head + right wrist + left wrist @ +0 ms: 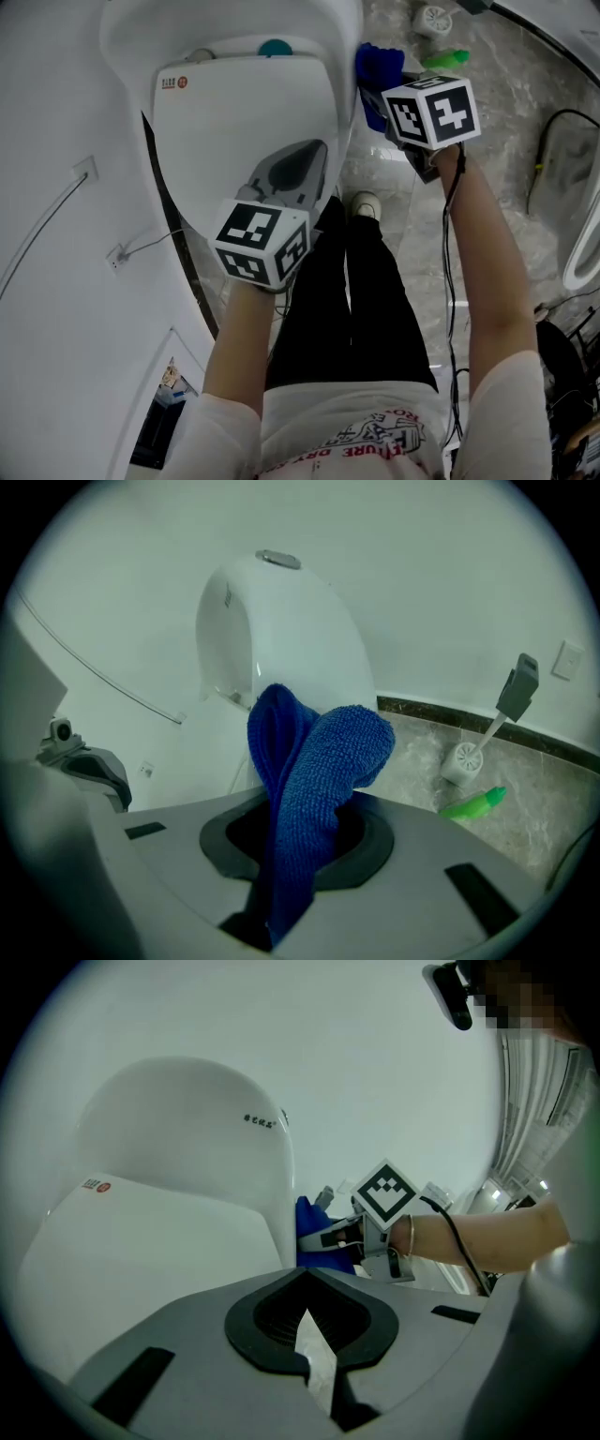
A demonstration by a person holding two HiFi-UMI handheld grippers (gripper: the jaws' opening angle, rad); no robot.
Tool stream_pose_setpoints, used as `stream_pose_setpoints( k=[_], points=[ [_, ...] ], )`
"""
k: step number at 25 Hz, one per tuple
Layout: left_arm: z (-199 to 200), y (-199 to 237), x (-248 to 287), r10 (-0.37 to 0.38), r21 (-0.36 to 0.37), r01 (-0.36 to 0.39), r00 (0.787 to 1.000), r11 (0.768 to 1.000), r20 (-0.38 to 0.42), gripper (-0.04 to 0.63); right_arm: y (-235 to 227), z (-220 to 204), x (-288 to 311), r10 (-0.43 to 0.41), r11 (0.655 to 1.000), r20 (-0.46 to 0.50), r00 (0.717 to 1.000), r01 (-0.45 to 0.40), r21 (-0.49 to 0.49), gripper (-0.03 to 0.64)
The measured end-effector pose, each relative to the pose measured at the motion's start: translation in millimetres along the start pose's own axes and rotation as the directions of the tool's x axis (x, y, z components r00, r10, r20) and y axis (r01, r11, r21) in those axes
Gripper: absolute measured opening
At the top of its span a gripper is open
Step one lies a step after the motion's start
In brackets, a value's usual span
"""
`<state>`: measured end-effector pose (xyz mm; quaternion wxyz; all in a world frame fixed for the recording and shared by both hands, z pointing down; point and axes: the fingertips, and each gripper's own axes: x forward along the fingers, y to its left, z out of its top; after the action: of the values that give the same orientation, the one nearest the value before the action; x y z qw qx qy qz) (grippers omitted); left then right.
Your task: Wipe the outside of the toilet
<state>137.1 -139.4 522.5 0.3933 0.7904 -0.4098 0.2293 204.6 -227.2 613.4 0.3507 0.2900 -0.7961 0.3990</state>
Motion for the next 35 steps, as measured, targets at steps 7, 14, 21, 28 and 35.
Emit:
stream_pose_setpoints(
  k=[7, 14, 21, 28, 35],
  points=[
    [-44, -6, -8, 0.018, -0.025, -0.018, 1.000, 1.000, 0.001, 0.008, 18, -54, 20, 0.031, 0.999, -0.044, 0.999, -0.032, -0.012, 0.072],
    [-78, -3, -28, 0.008, -0.022, -0.008, 1.000, 1.000, 0.003, 0.008, 40, -106, 37, 0.012, 1.000, -0.084, 0.996, -0.012, 0.000, 0.072],
    [-121, 2, -73, -0.043, 0.019, 0.043, 0.999, 0.999, 0.001, 0.008, 71, -155, 43, -0.079, 0.996, -0.090, 0.993, 0.082, 0.033, 0.072],
    [-169, 27, -123, -0.074, 0.056, 0.074, 0.997, 0.996, -0.005, 0.008, 120, -211, 52, -0.141, 0.986, -0.108, 0.984, 0.149, 0.076, 0.072],
    [-228, 38, -172, -0.114, 0.093, 0.120, 0.991, 0.988, -0.065, 0.008, 169, -258, 59, -0.175, 0.970, -0.109, 0.979, 0.190, 0.153, 0.072]
  ],
)
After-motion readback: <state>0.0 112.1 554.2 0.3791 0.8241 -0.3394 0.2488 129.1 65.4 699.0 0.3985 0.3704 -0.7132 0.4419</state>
